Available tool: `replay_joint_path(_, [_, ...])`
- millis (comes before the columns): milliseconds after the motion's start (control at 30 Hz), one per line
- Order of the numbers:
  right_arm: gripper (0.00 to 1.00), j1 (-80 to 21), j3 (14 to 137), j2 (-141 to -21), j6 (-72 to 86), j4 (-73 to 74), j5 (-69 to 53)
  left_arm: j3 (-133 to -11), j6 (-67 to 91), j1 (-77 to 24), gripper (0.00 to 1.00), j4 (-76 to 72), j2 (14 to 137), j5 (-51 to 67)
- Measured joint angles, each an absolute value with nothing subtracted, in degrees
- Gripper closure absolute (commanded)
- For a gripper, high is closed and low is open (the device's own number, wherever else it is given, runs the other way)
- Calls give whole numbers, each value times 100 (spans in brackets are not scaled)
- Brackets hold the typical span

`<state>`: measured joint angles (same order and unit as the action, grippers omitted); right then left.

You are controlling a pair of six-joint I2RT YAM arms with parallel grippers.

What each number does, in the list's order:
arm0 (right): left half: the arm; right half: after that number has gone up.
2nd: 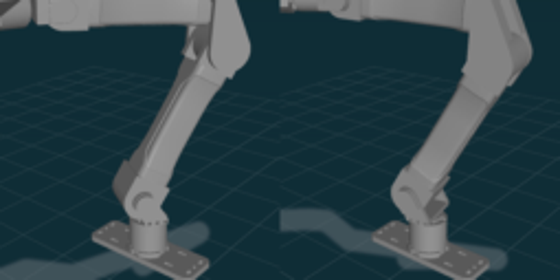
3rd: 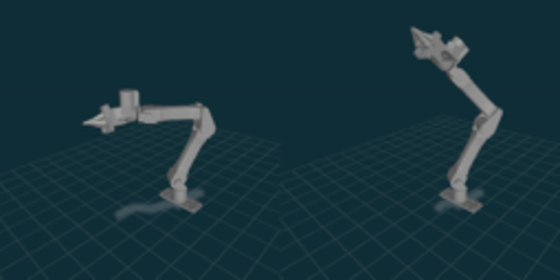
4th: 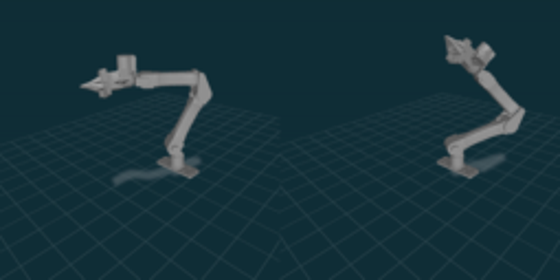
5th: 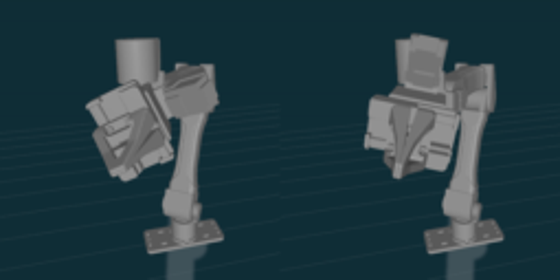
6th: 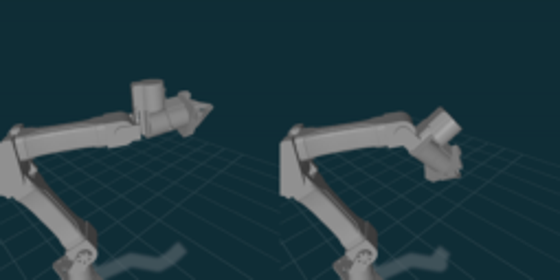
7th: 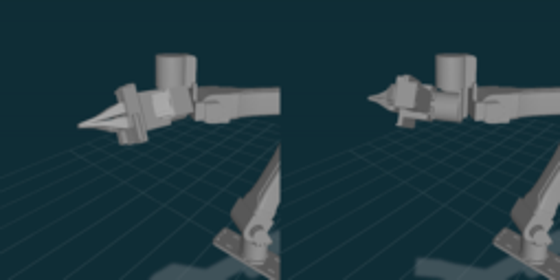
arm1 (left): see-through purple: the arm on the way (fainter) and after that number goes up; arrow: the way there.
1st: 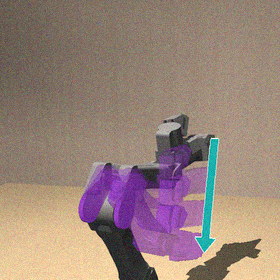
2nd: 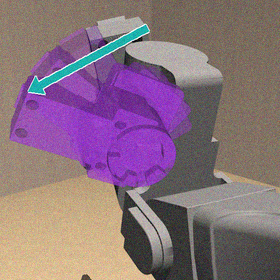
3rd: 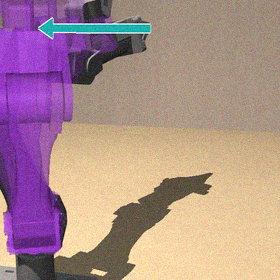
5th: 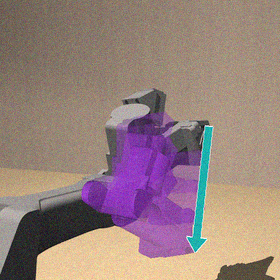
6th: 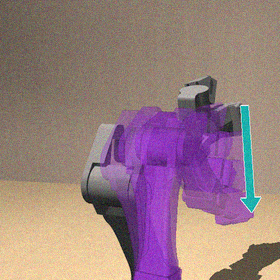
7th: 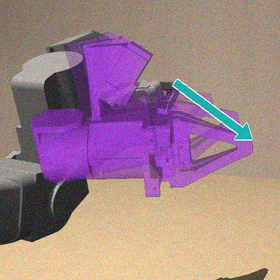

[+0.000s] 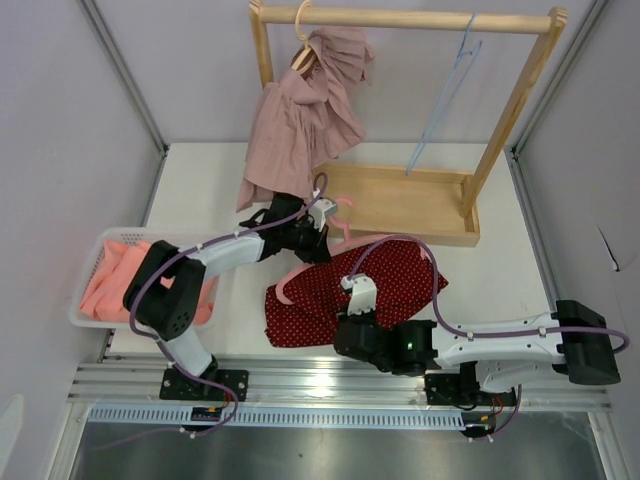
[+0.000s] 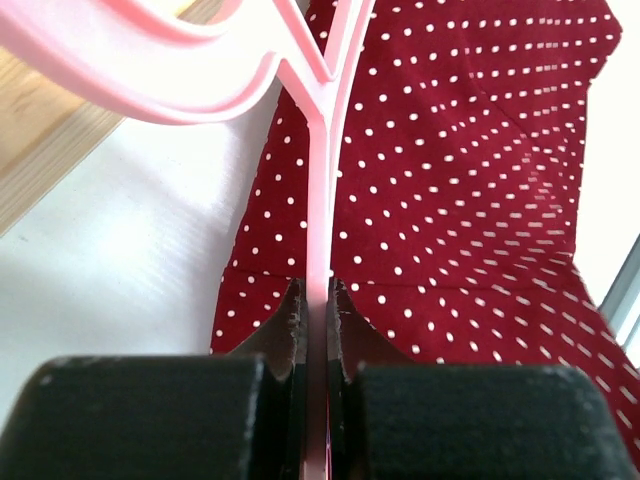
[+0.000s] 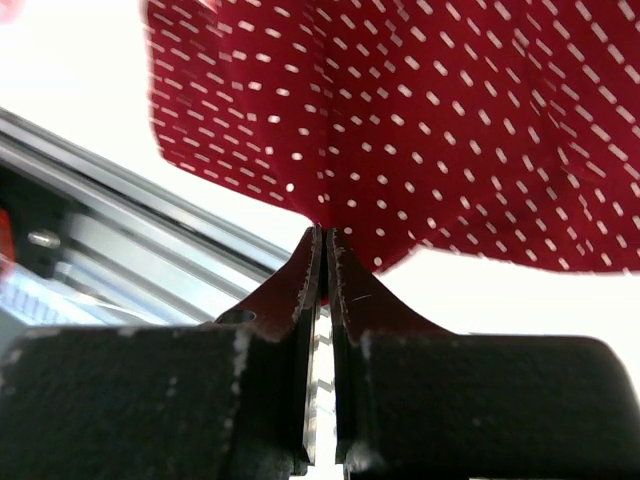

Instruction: Place the skirt on the hanger

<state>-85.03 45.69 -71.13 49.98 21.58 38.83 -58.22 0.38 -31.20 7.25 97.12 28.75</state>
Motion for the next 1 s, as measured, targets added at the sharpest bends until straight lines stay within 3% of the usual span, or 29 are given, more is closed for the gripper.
replay_joint_path(267, [92,-8656,3962,-6904,5293,2187,3787,-5822,1,-3120,100,919,9443,2888])
replay_joint_path(633, [87,-8683,4049,-7697,5019,1505,3454,-5819,69,-3122,100,1396,8632,2838])
replay_joint_path(1000, [88,-8713,3767,-7607,5028,1208,3330,-5819,261,-3288,100,1791,7865,2471])
